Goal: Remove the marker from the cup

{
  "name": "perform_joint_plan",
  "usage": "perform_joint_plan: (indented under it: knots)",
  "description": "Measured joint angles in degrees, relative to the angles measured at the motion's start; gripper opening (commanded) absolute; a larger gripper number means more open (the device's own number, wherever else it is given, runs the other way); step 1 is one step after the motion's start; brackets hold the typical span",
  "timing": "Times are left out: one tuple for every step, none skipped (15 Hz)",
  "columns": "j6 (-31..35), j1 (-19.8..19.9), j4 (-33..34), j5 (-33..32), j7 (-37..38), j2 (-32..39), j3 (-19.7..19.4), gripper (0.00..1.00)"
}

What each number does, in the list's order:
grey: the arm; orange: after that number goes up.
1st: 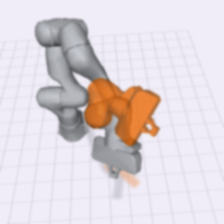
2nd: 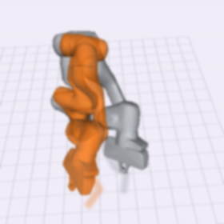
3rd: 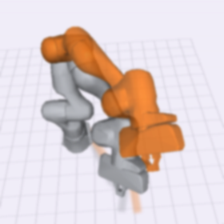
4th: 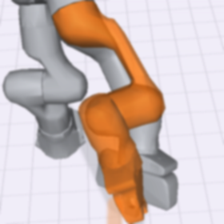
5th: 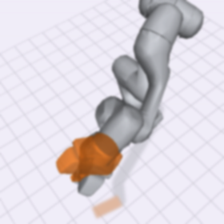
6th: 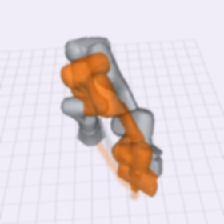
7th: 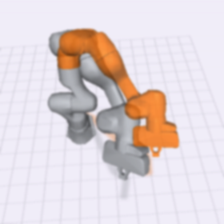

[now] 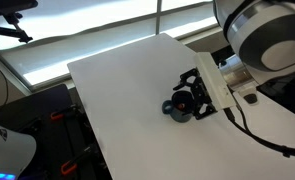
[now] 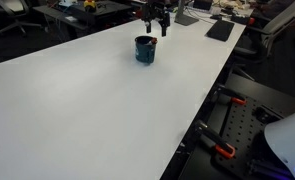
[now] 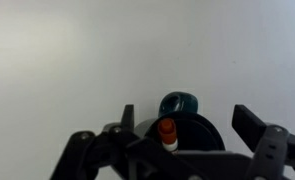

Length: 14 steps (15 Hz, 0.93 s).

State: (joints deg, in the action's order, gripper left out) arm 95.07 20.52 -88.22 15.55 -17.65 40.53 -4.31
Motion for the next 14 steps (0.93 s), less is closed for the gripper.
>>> perform_joint_plan:
  knots:
    - [0.0, 0.0, 0.0, 0.0, 0.0, 0.1, 0.0, 1.00]
    - [0.0, 0.0, 0.1, 0.0, 0.0, 0.2, 0.0, 1.00]
    - [0.0, 0.0, 0.4, 0.0, 0.0, 0.3, 0.0, 1.00]
    - [0.0, 0.0, 0.6, 0.0, 0.0, 0.5, 0.0, 1.00]
    - [0.0, 0.0, 1.0, 0.0, 0.0, 0.8, 0.0, 1.00]
    - [0.0, 0.0, 1.5, 0.0, 0.0, 1.0, 0.0, 1.00]
    - [0.0, 0.0, 2.0, 0.0, 0.0, 1.3, 0.0, 1.00]
    - [0.0, 0.0, 2.7, 0.0, 0.0, 1.7, 0.0, 1.00]
    - [0.0, 0.0, 3.4, 0.0, 0.0, 2.0, 0.0, 1.00]
    - [0.0, 0.0, 3.7, 0.1, 0.1, 2.2, 0.0, 1.00]
    - [0.0, 0.0, 3.8, 0.1, 0.1, 2.2, 0.1, 1.00]
    - [0.0, 0.0, 3.9, 0.1, 0.1, 2.2, 0.1, 1.00]
    - [0.0, 0.0, 4.0, 0.2, 0.1, 2.2, 0.1, 1.00]
    - [0.0, 0.0, 4.0, 0.2, 0.1, 2.2, 0.1, 1.00]
